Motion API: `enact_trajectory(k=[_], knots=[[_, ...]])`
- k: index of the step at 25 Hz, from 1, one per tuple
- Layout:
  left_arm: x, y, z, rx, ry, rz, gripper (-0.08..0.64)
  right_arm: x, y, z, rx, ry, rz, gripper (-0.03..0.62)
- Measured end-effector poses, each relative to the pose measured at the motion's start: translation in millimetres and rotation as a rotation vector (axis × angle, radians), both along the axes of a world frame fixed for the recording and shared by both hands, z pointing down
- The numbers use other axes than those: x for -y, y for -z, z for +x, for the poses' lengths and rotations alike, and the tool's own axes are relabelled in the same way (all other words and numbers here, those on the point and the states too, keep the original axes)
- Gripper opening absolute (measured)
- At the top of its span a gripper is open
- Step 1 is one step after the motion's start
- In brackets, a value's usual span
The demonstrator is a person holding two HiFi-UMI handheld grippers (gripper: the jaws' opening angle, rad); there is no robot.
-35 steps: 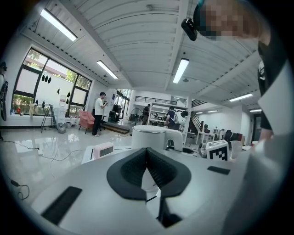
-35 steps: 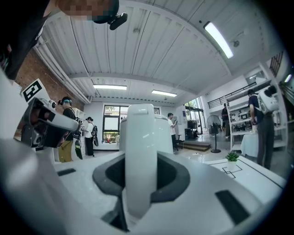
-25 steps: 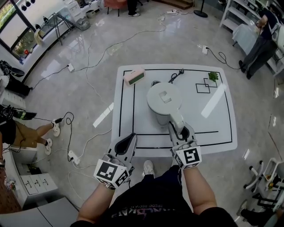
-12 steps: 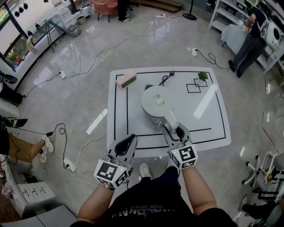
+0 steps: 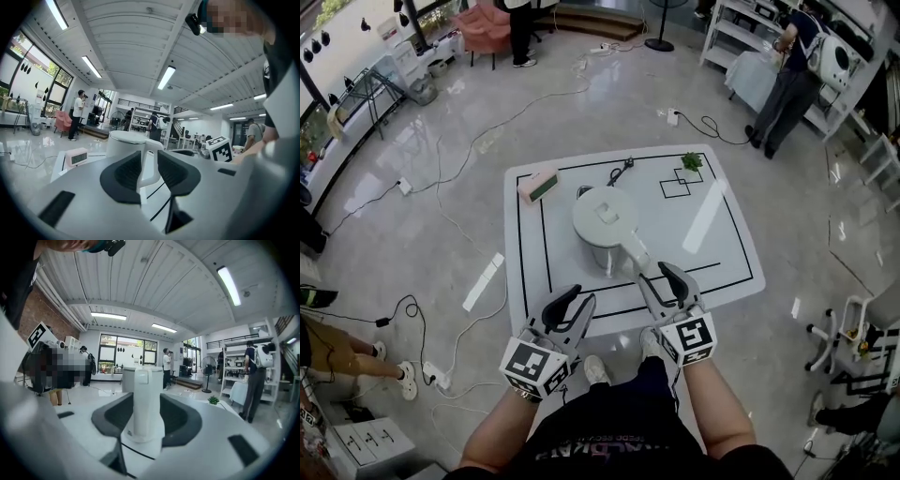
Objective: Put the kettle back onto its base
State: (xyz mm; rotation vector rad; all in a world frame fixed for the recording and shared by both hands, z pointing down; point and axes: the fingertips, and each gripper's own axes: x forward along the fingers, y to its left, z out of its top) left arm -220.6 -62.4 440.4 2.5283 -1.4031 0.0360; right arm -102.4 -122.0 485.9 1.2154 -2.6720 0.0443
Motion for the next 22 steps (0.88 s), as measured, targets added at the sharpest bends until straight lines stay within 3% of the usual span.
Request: enact_trajectory(k=[12, 17, 22], knots=[[1.1, 22.5, 46.6, -0.04, -0.097, 0.062, 0.152, -8.0, 81.2, 52.2, 0.04, -0.069, 0.106, 0.16], [7.6, 27.6, 66.7, -0.045, -0.073, 0.074, 0.152, 3.5, 99.0, 71.7, 0.034, -0.044, 0.126, 0.16], [19.9, 26.5, 100.6, -0.019, 0.012, 0.068, 0.152, 21.5, 94.9, 95.7, 0.061, 0.052, 0.109, 0.16]])
